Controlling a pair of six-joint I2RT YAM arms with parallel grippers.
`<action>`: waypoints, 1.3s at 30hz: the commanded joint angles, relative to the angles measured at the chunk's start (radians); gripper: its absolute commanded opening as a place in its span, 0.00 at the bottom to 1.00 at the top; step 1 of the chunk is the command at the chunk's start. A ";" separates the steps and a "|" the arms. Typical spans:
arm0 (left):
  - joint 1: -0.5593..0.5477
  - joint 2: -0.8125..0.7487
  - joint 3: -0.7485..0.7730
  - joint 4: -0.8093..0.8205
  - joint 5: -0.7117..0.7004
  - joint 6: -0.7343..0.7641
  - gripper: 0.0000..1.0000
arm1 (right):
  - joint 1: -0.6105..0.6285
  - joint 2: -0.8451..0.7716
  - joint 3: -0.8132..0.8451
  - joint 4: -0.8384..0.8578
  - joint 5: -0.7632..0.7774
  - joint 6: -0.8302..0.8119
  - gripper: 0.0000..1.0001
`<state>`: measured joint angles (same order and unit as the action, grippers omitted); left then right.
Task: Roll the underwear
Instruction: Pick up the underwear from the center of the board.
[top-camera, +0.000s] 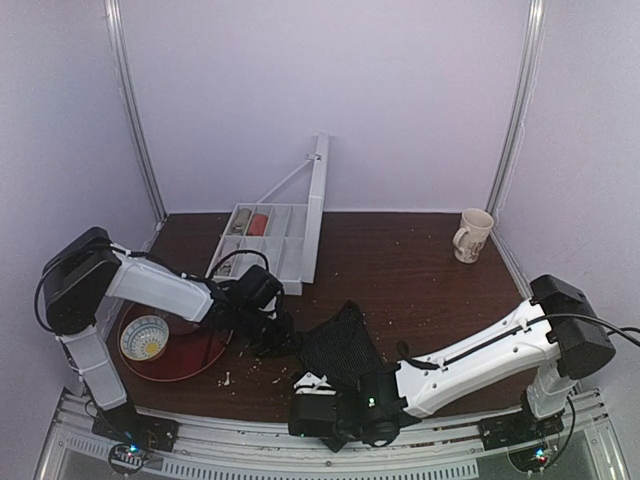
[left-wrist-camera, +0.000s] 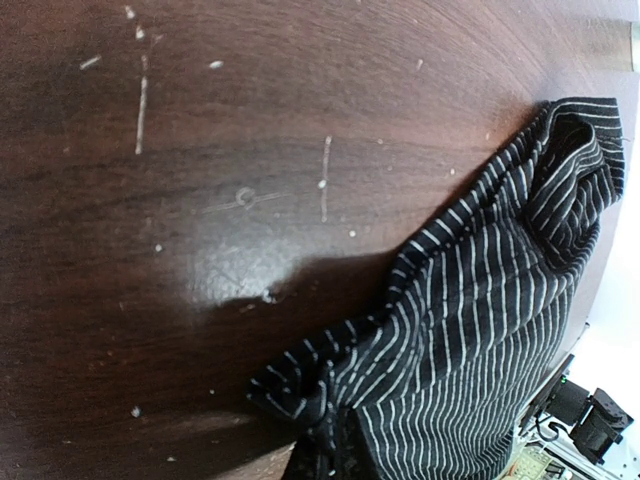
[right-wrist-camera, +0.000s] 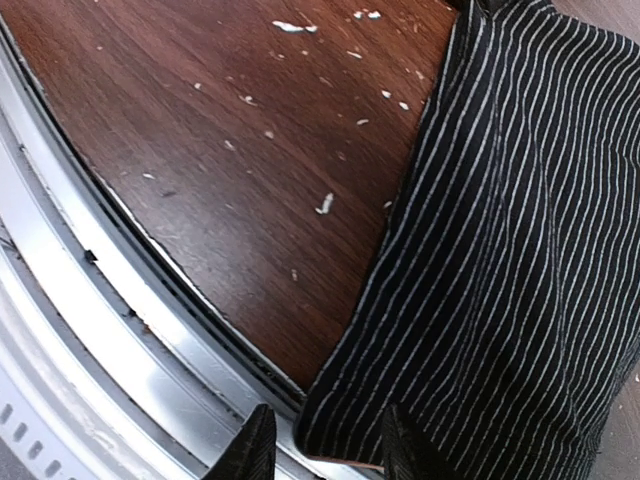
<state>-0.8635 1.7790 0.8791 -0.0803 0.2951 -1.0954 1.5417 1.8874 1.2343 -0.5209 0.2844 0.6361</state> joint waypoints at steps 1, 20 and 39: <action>0.009 0.000 0.019 -0.005 0.005 0.016 0.00 | 0.003 0.004 0.000 -0.069 0.044 0.021 0.34; 0.009 -0.006 0.014 -0.008 0.002 0.015 0.00 | 0.031 0.066 0.040 -0.126 0.095 0.040 0.31; 0.012 -0.052 0.086 -0.119 0.000 0.039 0.00 | 0.025 -0.077 -0.106 0.046 0.075 0.061 0.00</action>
<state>-0.8627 1.7729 0.9081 -0.1368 0.2966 -1.0897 1.5681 1.8927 1.1816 -0.5255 0.3611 0.6918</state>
